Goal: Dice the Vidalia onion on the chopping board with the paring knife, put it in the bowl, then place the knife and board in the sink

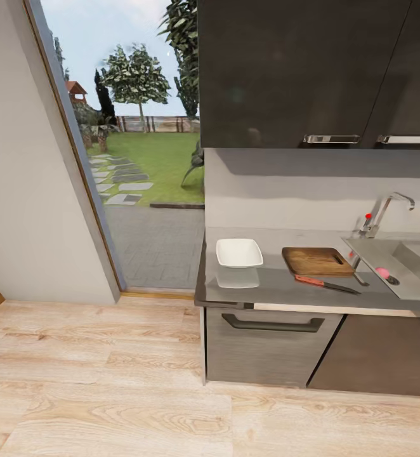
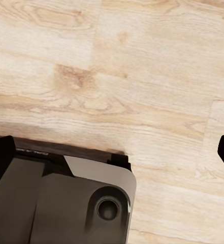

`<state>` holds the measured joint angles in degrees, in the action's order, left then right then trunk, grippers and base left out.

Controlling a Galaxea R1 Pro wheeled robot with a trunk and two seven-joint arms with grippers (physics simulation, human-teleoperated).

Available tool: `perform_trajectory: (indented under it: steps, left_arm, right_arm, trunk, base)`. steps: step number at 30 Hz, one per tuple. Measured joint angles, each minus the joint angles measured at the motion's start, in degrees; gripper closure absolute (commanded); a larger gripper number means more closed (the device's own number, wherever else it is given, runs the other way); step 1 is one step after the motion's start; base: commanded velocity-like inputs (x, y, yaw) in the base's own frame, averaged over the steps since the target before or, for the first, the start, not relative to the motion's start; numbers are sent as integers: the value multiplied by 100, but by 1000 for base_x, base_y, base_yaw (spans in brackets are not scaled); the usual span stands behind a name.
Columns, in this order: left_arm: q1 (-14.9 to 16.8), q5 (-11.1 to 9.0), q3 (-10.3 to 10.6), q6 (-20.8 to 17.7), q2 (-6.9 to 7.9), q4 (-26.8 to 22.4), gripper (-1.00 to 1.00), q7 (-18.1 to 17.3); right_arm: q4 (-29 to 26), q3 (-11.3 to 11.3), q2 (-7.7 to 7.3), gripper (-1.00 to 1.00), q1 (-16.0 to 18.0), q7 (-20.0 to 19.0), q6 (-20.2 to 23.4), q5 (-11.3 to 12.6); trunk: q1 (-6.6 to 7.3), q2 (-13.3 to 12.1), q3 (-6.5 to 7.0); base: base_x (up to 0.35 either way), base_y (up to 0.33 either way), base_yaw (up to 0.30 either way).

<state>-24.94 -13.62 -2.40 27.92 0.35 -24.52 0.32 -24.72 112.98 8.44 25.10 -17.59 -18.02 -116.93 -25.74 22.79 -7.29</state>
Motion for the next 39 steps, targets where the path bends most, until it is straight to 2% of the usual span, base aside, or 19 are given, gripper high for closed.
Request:
perform_trajectory:
  steps: [10, 20, 27, 39]
  left_arm:
    - [0, 0, 2, 1, 0, 17, -100, -6]
    - [1, -6, 6, 0, 1, 21, -100, -1]
    - [1, -6, 6, -1, 1, 21, -100, 0]
    - [1, -4, 4, 2, 0, 21, -100, 0]
  right_arm:
    - [-3, 6, -11, -100, 0, 4, 13, 13]
    - [-27, 9, -17, -100, 0, 10, 32, 17]
    - [-30, 12, -13, -100, 0, -5, 321, 22]
    - [136, -6, -5, -100, 1, 13, 267, 22]
  trunk:
    - [0, 0, 2]
    - [0, 0, 36]
    - [0, 0, 62]
    - [0, -1, 69]
  base:
    - [6, -31, -55]
    - [5, -280, -249]
    - [0, -299, -242]
    - [0, -300, -20]
